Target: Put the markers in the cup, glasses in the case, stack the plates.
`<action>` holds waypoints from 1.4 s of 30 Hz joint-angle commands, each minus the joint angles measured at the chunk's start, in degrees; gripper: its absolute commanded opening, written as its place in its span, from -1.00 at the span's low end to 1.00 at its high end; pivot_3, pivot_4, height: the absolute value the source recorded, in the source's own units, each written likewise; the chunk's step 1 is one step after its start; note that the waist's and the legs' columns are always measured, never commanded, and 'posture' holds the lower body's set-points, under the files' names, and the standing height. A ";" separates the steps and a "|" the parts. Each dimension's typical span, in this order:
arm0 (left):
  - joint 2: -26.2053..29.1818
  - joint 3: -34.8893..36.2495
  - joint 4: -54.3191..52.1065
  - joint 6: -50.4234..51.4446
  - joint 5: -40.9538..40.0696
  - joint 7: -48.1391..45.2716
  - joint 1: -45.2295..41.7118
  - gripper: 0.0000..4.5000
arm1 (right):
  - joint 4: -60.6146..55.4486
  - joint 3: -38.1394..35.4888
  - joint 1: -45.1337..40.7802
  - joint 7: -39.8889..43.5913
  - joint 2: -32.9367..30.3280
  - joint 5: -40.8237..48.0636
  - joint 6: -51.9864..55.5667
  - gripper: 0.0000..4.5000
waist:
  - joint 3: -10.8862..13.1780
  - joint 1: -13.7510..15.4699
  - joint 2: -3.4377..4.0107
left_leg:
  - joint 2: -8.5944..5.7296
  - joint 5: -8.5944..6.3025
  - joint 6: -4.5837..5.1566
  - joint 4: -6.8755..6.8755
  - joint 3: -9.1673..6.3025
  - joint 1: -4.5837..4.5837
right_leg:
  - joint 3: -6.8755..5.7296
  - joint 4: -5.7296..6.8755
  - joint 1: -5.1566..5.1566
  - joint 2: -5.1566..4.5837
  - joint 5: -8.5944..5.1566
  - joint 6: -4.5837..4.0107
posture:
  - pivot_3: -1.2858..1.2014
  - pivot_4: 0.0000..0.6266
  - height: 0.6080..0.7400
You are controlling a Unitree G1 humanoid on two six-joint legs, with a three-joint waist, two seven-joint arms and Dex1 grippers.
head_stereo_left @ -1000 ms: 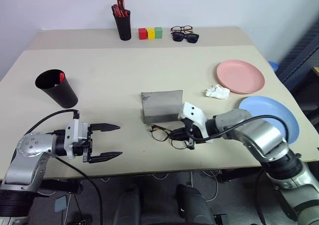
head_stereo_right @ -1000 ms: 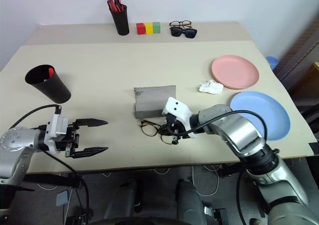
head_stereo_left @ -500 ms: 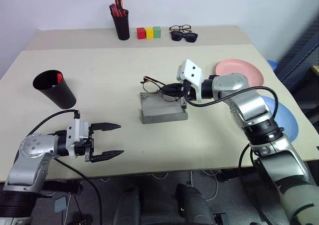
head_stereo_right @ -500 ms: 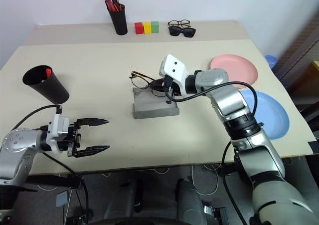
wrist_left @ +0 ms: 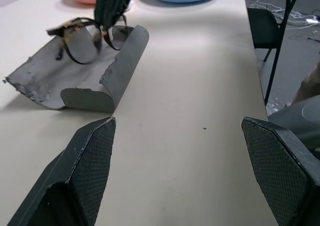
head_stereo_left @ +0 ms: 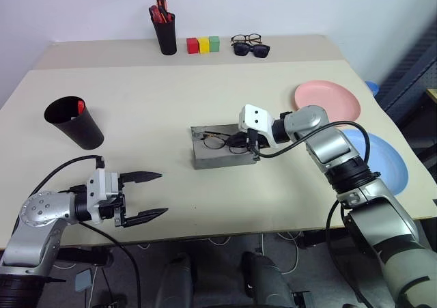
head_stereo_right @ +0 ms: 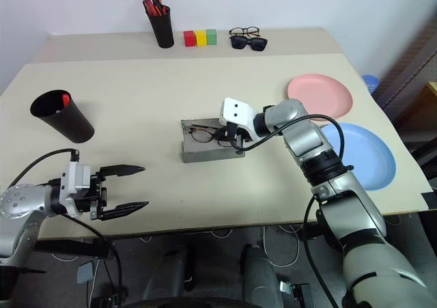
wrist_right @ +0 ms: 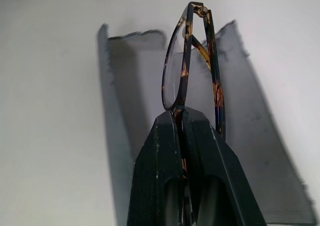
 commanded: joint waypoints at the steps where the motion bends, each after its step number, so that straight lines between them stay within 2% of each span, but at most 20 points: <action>1: 0.34 1.12 -1.91 -0.47 -0.23 0.49 -0.51 0.83 | -3.59 -0.56 -1.54 2.33 -0.45 0.28 2.04 -0.99 | 0.00 -0.01 0.00 | 0.00 0.00 0.00 0.00 0.00 0.01 | 0.00 0.00 0.00 0.00 0.00 0.00 | 0.03 -0.52 1.00; 2: 0.36 1.08 -2.10 -0.12 -0.37 0.73 -0.79 0.83 | -4.20 -0.52 -1.28 2.95 -0.48 0.47 2.94 -0.99 | 0.00 -0.01 0.00 | 0.00 0.00 0.00 0.00 0.00 0.00 | 0.00 0.00 -0.01 0.00 0.00 0.00 | 0.03 -0.52 1.00; 3: 0.40 1.09 -2.22 0.15 -0.51 0.88 -0.99 0.83 | -4.84 -0.52 -1.01 3.46 -0.50 0.62 3.77 -0.69 | 0.00 0.01 0.01 | 0.00 0.00 0.00 0.00 0.00 0.00 | 0.00 0.01 -0.01 0.00 0.00 0.00 | 0.03 -0.52 1.00; 4: 0.44 1.10 -2.21 0.25 -0.52 0.95 -1.12 0.83 | -5.41 -0.53 -0.70 3.74 -0.52 0.64 4.47 -0.54 | 0.00 0.02 0.01 | 0.00 0.00 0.00 0.00 0.00 0.00 | 0.00 0.01 -0.01 0.00 0.00 0.00 | 0.03 -0.52 1.00; 8: 0.47 0.95 -1.16 0.36 0.10 1.52 -2.22 0.83 | -7.29 -0.96 0.52 3.68 -0.68 0.45 5.91 0.36 | 0.00 0.07 0.00 | 0.00 0.00 0.00 0.00 0.01 0.00 | 0.00 0.01 -0.01 0.00 0.00 0.00 | 0.03 -0.52 1.00; 10: 0.15 0.82 -0.16 0.75 0.83 3.08 -3.62 0.83 | -7.99 -2.33 1.05 1.30 -0.41 0.11 4.86 0.83 | 0.00 0.19 0.00 | 0.00 0.00 -0.01 0.00 0.01 0.00 | 0.00 0.01 0.00 0.00 0.00 0.00 | 0.03 -0.52 1.00; 11: -0.35 0.76 0.59 0.91 1.74 4.95 -4.87 0.83 | -8.34 -3.85 1.20 -1.06 -0.03 0.16 4.32 0.99 | 0.00 0.25 0.01 | 0.00 0.01 -0.01 0.00 0.00 0.00 | 0.00 0.02 0.00 0.00 0.00 0.00 | 0.03 -0.52 1.00; 14: -2.56 -0.45 4.97 0.12 7.40 12.56 -11.63 0.83 | -14.54 -10.36 3.32 -5.69 -0.69 3.75 6.60 0.99 | 0.02 0.57 0.03 | -0.01 0.05 -0.09 0.02 0.01 -0.01 | 0.00 0.05 0.01 0.00 0.01 0.01 | 0.03 -0.52 1.00; 17: -5.05 -2.87 11.11 2.21 11.91 18.52 -20.86 0.83 | -26.80 -16.94 10.38 -8.90 -3.44 7.21 10.72 0.99 | 0.00 1.82 0.00 | -0.02 0.07 -0.11 0.03 0.00 -0.01 | -0.01 0.04 0.05 0.02 0.03 0.06 | 0.03 -0.52 1.00; 18: -5.92 -4.20 14.00 3.28 13.42 19.89 -24.29 0.64 | -30.92 -19.33 13.81 -10.03 -4.14 8.30 10.80 1.00 | -0.01 1.81 -0.03 | -0.02 0.08 -0.11 0.03 0.00 0.00 | -0.01 0.04 0.09 0.02 0.02 0.07 | 0.03 -0.52 1.00; 20: -8.80 -7.18 22.39 4.63 17.58 23.91 -32.78 0.45 | -38.16 -24.82 21.76 -14.19 -4.41 8.90 8.95 1.00 | -0.04 2.95 -0.06 | -0.05 0.08 -0.11 0.03 -0.03 0.04 | -0.03 0.03 0.19 0.02 0.00 0.11 | 0.03 -0.52 1.00; 21: -9.97 -8.27 25.63 4.94 19.11 25.14 -35.83 0.23 | -40.58 -26.58 24.79 -15.79 -4.68 8.88 8.74 1.00 | -0.04 3.31 -0.07 | -0.06 0.08 -0.11 0.07 -0.06 0.11 | -0.05 0.01 0.29 0.04 -0.01 0.12 | 0.03 -0.52 1.00; 25: -17.93 -13.66 46.07 5.13 27.34 34.01 -52.10 -0.67 | -52.78 -35.10 46.04 -17.38 -7.40 10.72 11.03 1.00 | -0.04 3.86 -0.16 | -0.11 0.07 -0.11 0.24 -0.09 0.15 | -0.04 -0.12 0.50 0.03 -0.03 0.15 | 0.03 -0.52 1.00; 26: -18.95 -13.93 49.39 4.49 28.02 34.60 -54.35 -0.90 | -54.31 -36.03 48.64 -17.88 -7.53 11.30 11.54 1.00 | -0.03 3.79 -0.21 | -0.13 0.07 -0.11 0.24 -0.12 0.12 | -0.04 -0.15 0.55 0.03 -0.04 0.16 | 0.03 -0.52 1.00; 27: -19.72 -14.14 52.56 3.57 28.67 35.05 -56.37 -0.95 | -55.40 -36.62 50.80 -18.33 -7.74 11.47 11.50 1.00 | -0.02 3.18 -0.21 | -0.13 0.05 -0.11 0.26 -0.12 0.13 | -0.04 -0.19 0.55 0.03 -0.04 0.16 | 0.03 -0.52 1.00; 31: -23.84 -16.88 68.38 -0.75 32.76 35.90 -66.34 -0.95 | -58.49 -40.96 62.13 -18.16 -7.92 12.78 10.20 1.00 | 0.02 2.64 -0.31 | -0.11 0.02 -0.10 0.25 -0.15 0.20 | -0.03 -0.08 0.52 0.04 -0.04 0.15 | 0.03 -0.52 1.00; 37: -27.91 -22.08 80.66 -6.01 39.33 29.70 -72.79 -0.95 | -58.63 -42.58 67.56 -20.61 -7.20 13.07 7.45 1.00 | 0.04 1.74 -0.33 | -0.11 0.01 -0.10 0.23 -0.16 0.17 | -0.03 -0.18 0.52 0.04 -0.04 0.14 | 0.03 -0.52 1.00; 39: -28.72 -21.99 82.30 -6.02 39.52 25.78 -73.22 -0.95 | -58.42 -42.22 67.78 -21.73 -6.87 13.23 6.78 1.00 | 0.05 1.70 -0.36 | -0.11 0.01 -0.10 0.22 -0.16 0.18 | -0.03 -0.18 0.51 0.05 -0.04 0.14 | 0.03 -0.52 1.00; 42: -29.20 -20.61 83.20 -3.78 37.34 12.83 -73.44 -0.95 | -57.85 -41.34 68.25 -22.82 -6.67 12.95 5.37 1.00 | 0.05 1.82 -0.36 | -0.10 0.01 -0.10 0.19 -0.17 0.18 | -0.03 -0.17 0.48 0.05 -0.05 0.13 | 0.03 -0.52 1.00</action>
